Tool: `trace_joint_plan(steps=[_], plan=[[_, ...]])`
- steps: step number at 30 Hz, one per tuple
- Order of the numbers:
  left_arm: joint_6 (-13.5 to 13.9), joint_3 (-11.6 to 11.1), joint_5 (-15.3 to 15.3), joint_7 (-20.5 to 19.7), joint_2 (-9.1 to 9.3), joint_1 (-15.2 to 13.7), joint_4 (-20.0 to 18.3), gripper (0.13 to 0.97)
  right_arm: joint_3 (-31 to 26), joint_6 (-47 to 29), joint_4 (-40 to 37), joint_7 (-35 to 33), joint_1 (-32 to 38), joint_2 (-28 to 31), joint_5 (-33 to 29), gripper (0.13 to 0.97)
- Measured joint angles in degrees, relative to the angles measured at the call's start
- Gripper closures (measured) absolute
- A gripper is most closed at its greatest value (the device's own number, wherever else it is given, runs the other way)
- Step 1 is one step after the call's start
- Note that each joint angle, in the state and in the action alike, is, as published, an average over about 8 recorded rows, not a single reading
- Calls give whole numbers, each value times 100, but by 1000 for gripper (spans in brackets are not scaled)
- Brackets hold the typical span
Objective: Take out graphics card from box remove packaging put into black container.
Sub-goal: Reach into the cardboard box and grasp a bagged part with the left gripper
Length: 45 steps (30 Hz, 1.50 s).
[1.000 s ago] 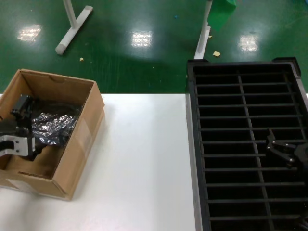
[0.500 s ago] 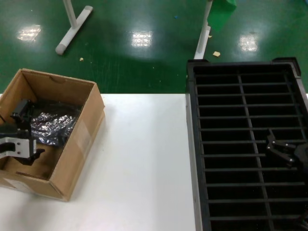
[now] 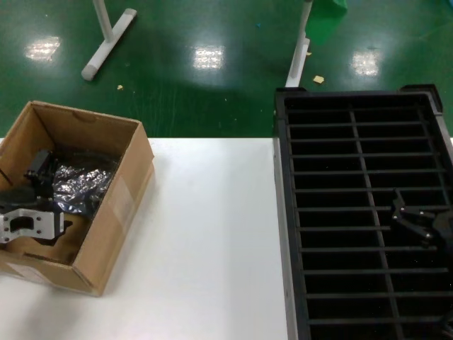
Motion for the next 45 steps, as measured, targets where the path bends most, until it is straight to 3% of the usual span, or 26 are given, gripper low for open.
trace_joint_plan(steps=[14, 26, 33, 41, 45], plan=[[2, -455, -788, 1835, 534, -264, 945, 132, 0, 0, 0, 0, 0, 0, 0, 129], [172, -776, -1171, 3067, 821, -633, 1826, 132, 0, 0, 0, 0, 0, 0, 0, 129], [158, -814, -1184, 3259, 822, -715, 1932, 137, 0, 0, 0, 0, 0, 0, 0, 129], [101, -754, -1085, 3036, 698, -716, 1731, 179, 0, 0, 0, 0, 0, 0, 0, 129], [75, -726, -1039, 2943, 638, -722, 1691, 239, 0, 0, 0, 0, 0, 0, 0, 129]])
